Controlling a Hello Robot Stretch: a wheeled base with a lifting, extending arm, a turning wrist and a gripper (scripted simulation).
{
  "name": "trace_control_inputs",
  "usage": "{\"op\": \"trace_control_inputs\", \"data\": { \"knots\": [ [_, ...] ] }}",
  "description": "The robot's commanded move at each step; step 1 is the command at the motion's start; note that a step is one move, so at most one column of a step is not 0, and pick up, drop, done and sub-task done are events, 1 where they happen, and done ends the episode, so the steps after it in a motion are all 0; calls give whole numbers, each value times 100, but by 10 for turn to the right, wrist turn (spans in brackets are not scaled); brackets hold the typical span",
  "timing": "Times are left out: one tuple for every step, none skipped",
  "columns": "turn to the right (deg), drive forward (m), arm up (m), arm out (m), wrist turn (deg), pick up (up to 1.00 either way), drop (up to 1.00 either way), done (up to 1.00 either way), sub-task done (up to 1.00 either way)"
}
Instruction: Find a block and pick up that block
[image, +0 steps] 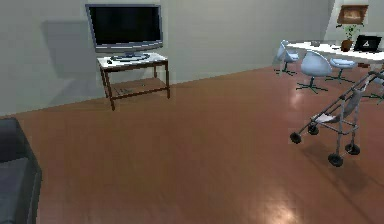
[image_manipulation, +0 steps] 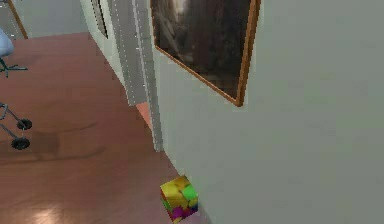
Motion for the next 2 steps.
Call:
{"op": "trace_control_inputs", "data": {
  "knots": [
    [0, 0, 8, 0, 0, 0, 0, 0, 0],
    [0, 0, 0, 44, 0, 0, 0, 0, 0]
  ]
}}
